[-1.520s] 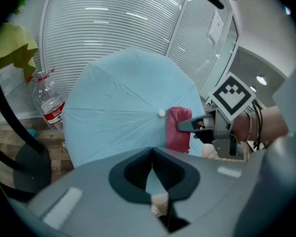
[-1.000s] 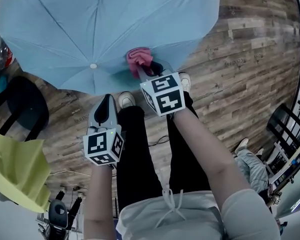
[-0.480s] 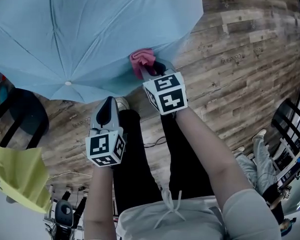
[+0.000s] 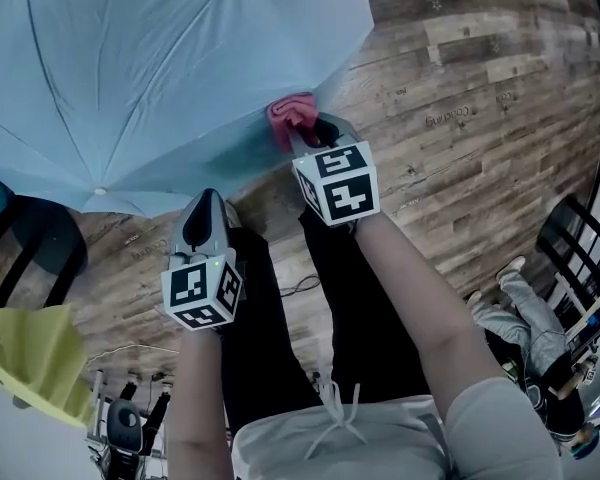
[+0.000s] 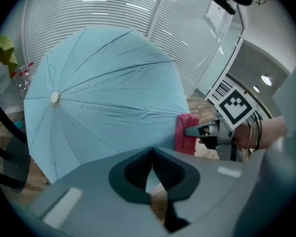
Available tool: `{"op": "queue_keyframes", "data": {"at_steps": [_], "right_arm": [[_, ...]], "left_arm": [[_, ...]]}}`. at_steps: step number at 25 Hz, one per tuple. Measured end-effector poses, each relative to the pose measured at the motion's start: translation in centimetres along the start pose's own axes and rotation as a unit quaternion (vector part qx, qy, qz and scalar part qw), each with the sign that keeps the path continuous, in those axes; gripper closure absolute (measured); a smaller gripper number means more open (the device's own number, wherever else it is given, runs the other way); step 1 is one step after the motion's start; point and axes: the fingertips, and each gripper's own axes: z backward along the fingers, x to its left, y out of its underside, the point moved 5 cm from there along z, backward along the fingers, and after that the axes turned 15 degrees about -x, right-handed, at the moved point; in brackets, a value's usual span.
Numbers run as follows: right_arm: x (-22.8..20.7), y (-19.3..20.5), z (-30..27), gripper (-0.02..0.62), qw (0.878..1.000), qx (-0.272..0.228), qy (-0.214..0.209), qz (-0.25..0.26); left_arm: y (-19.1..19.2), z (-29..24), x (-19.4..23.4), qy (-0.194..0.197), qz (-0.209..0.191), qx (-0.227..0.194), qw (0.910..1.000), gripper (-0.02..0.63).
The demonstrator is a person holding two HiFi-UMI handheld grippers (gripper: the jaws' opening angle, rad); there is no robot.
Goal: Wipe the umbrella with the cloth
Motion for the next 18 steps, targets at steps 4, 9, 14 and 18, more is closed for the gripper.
{"op": "queue_keyframes", "data": {"at_steps": [4, 9, 14, 18], "right_arm": [[-2.3, 0.3, 0.0, 0.537, 1.0, 0.008, -0.001, 0.0], [-5.8, 0.9, -0.4, 0.537, 1.0, 0.014, 0.006, -0.007], [-11.1, 1.2, -1.5, 0.538, 0.999, 0.016, 0.03, -0.019], [-14.2, 0.7, -2.4, 0.538, 0.999, 0.017, 0.038, -0.015]], "left_arm": [[0.0, -1.2, -1.4, -0.001, -0.003, 0.001, 1.0, 0.598], [0.4, -3.0, -2.9, -0.01, 0.002, 0.005, 0.9999, 0.6], [1.2, -5.2, -5.7, -0.005, -0.001, 0.01, 0.9999, 0.598], [1.6, -6.4, -7.5, -0.009, 0.004, 0.012, 0.9999, 0.598]]}}
